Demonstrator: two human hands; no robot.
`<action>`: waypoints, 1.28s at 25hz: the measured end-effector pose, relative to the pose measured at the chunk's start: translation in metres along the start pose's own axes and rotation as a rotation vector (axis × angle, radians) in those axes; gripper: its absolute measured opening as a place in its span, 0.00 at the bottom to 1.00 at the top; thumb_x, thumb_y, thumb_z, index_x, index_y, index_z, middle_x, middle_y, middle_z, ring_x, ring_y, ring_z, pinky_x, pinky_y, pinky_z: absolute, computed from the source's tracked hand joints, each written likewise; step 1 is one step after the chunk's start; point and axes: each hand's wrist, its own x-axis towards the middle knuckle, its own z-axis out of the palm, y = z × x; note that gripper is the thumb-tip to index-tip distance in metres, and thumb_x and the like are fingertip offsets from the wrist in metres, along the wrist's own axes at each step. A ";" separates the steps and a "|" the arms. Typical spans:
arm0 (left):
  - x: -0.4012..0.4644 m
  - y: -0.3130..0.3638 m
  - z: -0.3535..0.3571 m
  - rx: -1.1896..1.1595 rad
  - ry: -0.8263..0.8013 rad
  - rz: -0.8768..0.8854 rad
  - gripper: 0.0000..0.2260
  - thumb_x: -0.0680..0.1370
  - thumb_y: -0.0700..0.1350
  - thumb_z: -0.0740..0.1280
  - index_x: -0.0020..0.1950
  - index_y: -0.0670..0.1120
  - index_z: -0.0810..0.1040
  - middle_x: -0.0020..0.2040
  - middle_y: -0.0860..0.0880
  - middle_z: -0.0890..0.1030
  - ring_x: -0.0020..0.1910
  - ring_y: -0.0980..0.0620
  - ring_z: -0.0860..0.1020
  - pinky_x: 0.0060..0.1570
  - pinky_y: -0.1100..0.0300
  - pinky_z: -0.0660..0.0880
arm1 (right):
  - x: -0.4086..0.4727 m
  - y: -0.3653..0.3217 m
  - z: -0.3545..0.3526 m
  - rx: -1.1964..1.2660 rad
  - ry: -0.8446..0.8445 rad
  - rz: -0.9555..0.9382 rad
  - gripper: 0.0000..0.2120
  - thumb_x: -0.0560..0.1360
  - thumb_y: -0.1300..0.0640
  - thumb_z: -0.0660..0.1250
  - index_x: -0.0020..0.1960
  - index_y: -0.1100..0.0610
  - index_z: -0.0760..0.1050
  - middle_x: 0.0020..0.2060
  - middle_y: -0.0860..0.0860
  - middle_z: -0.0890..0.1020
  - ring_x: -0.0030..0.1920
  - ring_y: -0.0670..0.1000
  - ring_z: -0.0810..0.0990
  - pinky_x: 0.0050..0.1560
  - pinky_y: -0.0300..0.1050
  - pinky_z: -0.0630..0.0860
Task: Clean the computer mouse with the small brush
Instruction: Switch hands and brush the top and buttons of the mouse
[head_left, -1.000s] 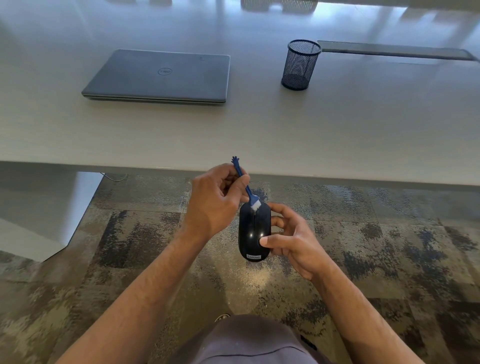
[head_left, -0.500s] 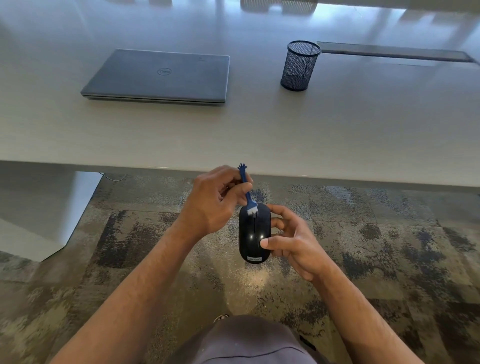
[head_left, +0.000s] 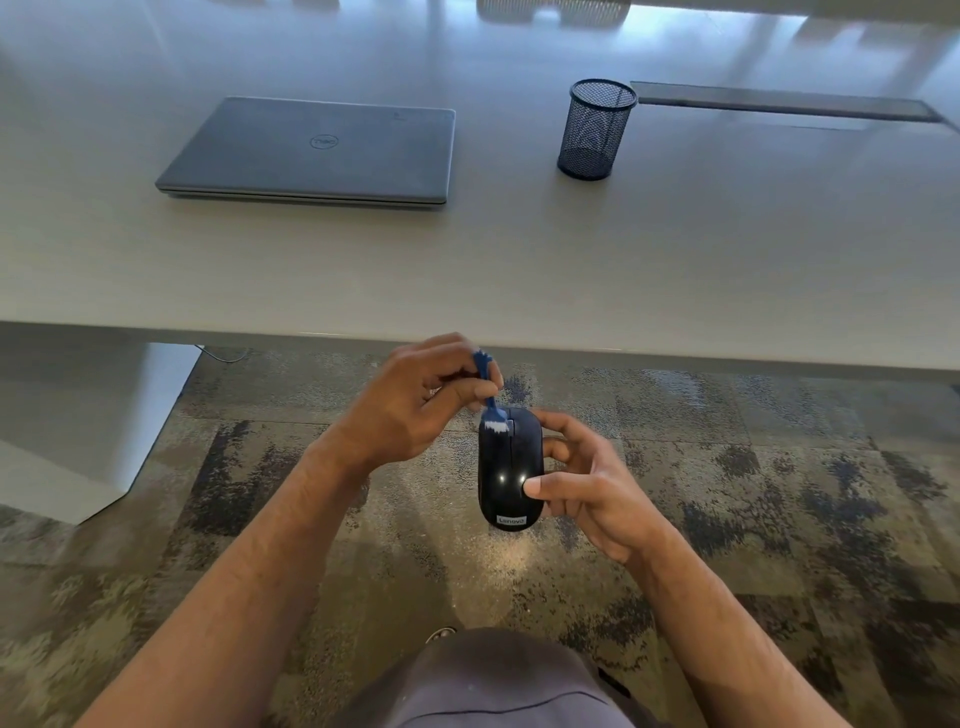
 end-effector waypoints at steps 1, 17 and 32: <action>0.002 -0.001 0.001 0.008 0.013 0.006 0.04 0.80 0.41 0.68 0.52 0.46 0.81 0.48 0.52 0.80 0.46 0.50 0.82 0.49 0.52 0.81 | -0.001 0.000 0.001 0.001 -0.010 0.003 0.33 0.64 0.70 0.74 0.67 0.56 0.74 0.53 0.63 0.80 0.43 0.61 0.80 0.40 0.51 0.75; -0.001 0.004 0.008 0.149 0.054 0.133 0.04 0.79 0.40 0.69 0.53 0.44 0.82 0.49 0.53 0.81 0.50 0.58 0.80 0.51 0.60 0.78 | -0.001 -0.001 -0.005 0.042 -0.042 -0.015 0.32 0.65 0.72 0.73 0.68 0.57 0.74 0.50 0.59 0.82 0.40 0.54 0.85 0.33 0.44 0.81; -0.005 0.015 0.028 0.151 0.048 0.110 0.06 0.79 0.41 0.68 0.52 0.40 0.82 0.48 0.50 0.82 0.46 0.53 0.81 0.47 0.51 0.81 | -0.001 -0.005 -0.009 0.037 0.047 -0.007 0.33 0.63 0.70 0.74 0.66 0.56 0.73 0.49 0.58 0.82 0.40 0.54 0.84 0.32 0.44 0.79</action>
